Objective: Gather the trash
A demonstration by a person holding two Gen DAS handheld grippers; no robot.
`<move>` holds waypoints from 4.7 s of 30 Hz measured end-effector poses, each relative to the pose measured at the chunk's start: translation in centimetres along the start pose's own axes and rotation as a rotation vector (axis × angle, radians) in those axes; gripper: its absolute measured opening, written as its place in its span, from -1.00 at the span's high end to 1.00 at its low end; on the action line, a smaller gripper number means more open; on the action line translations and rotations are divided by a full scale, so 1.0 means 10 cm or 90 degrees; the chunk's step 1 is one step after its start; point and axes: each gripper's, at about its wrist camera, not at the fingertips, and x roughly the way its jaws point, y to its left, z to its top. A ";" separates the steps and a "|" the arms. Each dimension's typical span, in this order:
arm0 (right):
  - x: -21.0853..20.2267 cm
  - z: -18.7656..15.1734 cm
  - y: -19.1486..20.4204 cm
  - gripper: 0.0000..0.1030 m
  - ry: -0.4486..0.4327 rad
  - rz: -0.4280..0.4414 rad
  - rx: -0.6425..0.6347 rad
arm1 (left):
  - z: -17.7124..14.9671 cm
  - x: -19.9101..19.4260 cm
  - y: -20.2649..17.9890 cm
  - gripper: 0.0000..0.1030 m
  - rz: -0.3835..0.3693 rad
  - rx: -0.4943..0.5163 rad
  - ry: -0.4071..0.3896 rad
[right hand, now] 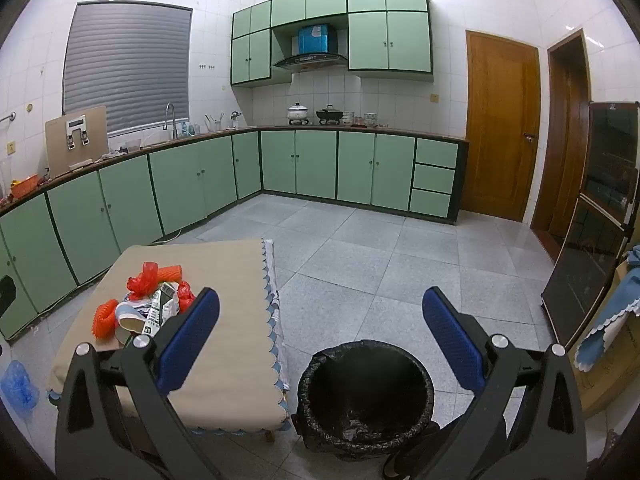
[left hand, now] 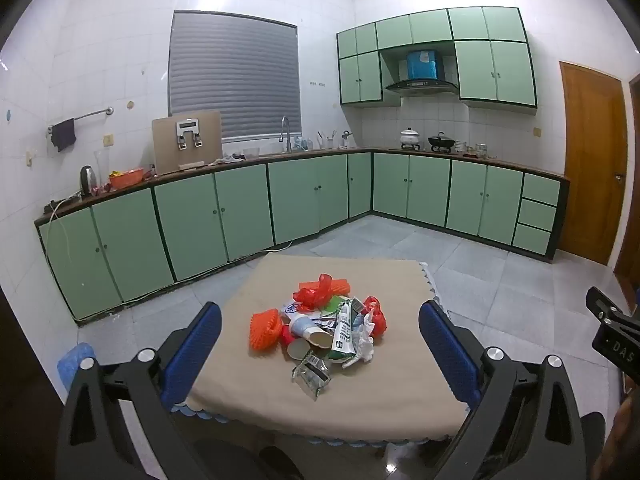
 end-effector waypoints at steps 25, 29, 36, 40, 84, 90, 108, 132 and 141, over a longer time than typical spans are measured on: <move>-0.02 0.00 0.02 -0.91 -0.004 0.001 -0.001 | 0.00 -0.02 0.00 -0.88 -0.003 -0.001 -0.001; -0.03 -0.01 0.01 -0.91 -0.005 0.001 -0.001 | 0.00 -0.02 0.00 -0.88 -0.003 -0.001 -0.001; -0.03 0.00 0.01 -0.91 -0.005 0.002 -0.001 | 0.01 -0.02 0.01 -0.88 -0.001 -0.001 -0.002; -0.04 0.02 -0.02 -0.91 -0.007 0.004 -0.001 | 0.03 -0.01 0.01 -0.88 0.000 -0.001 -0.003; -0.03 0.00 -0.02 -0.91 -0.004 0.005 -0.002 | 0.05 -0.03 0.01 -0.88 -0.002 0.001 0.000; -0.02 -0.02 -0.02 -0.91 -0.002 0.006 -0.002 | 0.04 -0.02 0.00 -0.88 -0.001 0.006 -0.002; 0.49 -0.17 0.45 -0.91 0.067 0.124 -0.054 | -0.49 0.40 0.61 -0.88 -0.007 -0.024 0.070; 1.72 -0.63 1.48 -0.09 0.164 0.303 -0.047 | -1.03 1.61 0.64 -0.87 -0.053 -0.024 0.112; 2.05 -0.75 1.62 -0.08 0.178 0.293 -0.053 | -1.23 2.10 0.55 -0.87 -0.068 -0.008 0.140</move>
